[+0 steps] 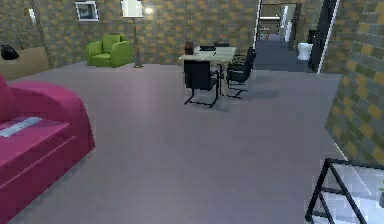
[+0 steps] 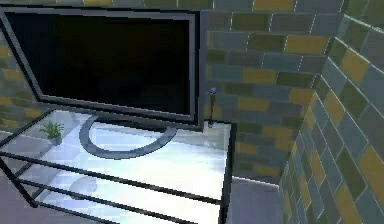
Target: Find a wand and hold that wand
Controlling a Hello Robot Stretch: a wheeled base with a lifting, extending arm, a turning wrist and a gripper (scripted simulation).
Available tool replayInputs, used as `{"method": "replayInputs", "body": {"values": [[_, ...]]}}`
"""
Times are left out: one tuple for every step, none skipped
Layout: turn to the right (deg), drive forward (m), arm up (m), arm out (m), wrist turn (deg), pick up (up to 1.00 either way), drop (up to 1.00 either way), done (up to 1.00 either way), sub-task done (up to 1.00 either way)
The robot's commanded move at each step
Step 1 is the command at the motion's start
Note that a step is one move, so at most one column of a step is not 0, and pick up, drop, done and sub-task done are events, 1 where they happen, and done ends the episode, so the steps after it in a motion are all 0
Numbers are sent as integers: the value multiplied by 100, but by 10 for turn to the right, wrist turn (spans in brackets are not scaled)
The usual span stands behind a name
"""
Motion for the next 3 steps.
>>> {"method": "replayInputs", "body": {"values": [[120,0,0,0,0,0,0,0,0],[0,10,0,0,0,0,0,0,0],[450,0,0,0,0,0,0,0,0]]}}
